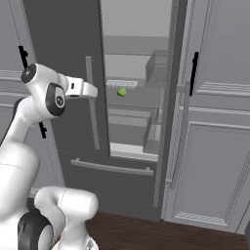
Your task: Grab a lemon wedge from the fridge and one ice cube from the ice bowl, and put them in the glass of lemonade.
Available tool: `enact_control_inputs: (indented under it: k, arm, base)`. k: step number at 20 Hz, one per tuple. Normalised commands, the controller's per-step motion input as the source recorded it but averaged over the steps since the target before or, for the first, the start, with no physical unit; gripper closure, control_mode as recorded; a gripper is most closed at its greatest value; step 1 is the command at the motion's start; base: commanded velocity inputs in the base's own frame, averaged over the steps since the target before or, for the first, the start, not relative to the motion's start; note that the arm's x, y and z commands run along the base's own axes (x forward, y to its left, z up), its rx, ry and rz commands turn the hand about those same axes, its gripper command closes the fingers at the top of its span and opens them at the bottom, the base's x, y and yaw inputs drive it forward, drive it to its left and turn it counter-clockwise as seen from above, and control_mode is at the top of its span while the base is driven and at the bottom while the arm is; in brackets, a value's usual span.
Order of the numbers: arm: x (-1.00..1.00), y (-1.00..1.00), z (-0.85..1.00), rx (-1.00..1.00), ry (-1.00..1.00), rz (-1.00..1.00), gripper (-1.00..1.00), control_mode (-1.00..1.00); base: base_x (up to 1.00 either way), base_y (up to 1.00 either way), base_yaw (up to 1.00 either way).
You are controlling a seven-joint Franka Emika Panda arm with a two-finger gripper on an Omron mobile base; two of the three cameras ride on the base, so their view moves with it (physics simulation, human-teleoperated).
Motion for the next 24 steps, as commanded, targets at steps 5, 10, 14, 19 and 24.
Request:
enact_control_inputs:
  k: [5, 10, 14, 19, 24]
  arm:
    - [0.80, 0.94, -0.43, 0.08, -0.01, 0.04, -1.00, -1.00]
    - [0.95, 0.45, -0.53, 0.13, -0.03, 0.00, -1.00, -1.00]
    - [0.94, -0.05, -0.12, 0.01, 0.00, 0.00, -1.00, -1.00]
    - [0.60, -0.06, -0.06, 0.00, 0.00, 0.02, -1.00, -1.00]
    - [0.61, 0.00, -0.30, 0.00, 0.00, 0.05, -1.00, -1.00]
  base:
    - [0.00, 0.00, 0.00]
    - [0.00, 0.00, 0.00]
    - [0.00, 0.00, 0.00]
    - [0.00, 0.00, 0.00]
    - [0.00, 0.00, 0.00]
